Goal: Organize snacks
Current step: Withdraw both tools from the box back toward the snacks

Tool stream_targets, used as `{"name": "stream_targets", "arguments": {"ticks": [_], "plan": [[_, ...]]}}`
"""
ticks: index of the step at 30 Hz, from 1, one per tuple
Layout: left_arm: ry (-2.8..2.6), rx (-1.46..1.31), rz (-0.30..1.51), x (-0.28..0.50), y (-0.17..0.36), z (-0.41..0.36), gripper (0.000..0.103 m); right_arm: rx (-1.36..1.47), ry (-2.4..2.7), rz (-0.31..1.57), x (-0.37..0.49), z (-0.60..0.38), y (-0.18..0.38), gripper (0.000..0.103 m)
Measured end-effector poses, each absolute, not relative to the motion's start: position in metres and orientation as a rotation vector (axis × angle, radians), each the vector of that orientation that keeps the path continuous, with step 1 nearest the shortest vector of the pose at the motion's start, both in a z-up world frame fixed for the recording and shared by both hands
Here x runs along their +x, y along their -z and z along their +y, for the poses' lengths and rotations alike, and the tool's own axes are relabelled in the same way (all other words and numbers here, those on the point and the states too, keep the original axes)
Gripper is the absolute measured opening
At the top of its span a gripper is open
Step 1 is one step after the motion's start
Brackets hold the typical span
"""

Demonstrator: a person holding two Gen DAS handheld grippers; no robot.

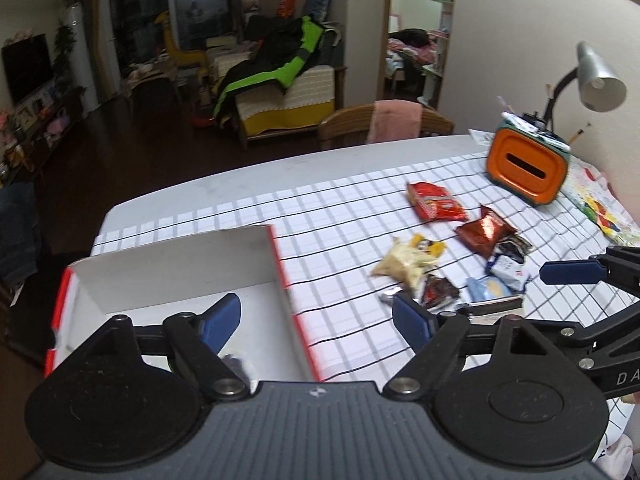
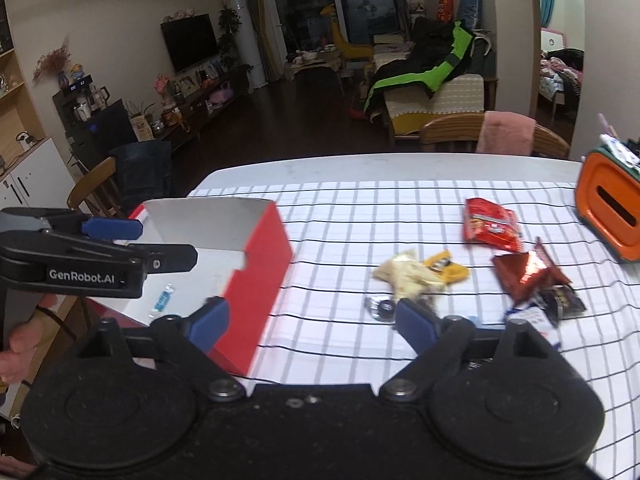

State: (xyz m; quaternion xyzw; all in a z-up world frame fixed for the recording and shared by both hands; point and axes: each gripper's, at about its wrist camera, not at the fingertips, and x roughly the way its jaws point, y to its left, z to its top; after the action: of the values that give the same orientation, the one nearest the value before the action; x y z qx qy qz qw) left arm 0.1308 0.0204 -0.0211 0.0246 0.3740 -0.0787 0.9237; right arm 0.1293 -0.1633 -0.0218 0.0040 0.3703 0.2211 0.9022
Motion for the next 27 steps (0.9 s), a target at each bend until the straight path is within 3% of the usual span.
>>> {"name": "stream_targets", "arguments": {"ticks": [4, 27], "plan": [[0.206, 0.061, 0.779, 0.137, 0.03, -0.003, 0.088, 0.005, -0.459, 0.75, 0.127, -0.188, 0.026, 0.103], [0.083, 0.083, 0.953, 0.221, 0.119, -0.09, 0.088, -0.328, -0.672, 0.816, 0.176, -0.263, 0.115, 0.099]]}}
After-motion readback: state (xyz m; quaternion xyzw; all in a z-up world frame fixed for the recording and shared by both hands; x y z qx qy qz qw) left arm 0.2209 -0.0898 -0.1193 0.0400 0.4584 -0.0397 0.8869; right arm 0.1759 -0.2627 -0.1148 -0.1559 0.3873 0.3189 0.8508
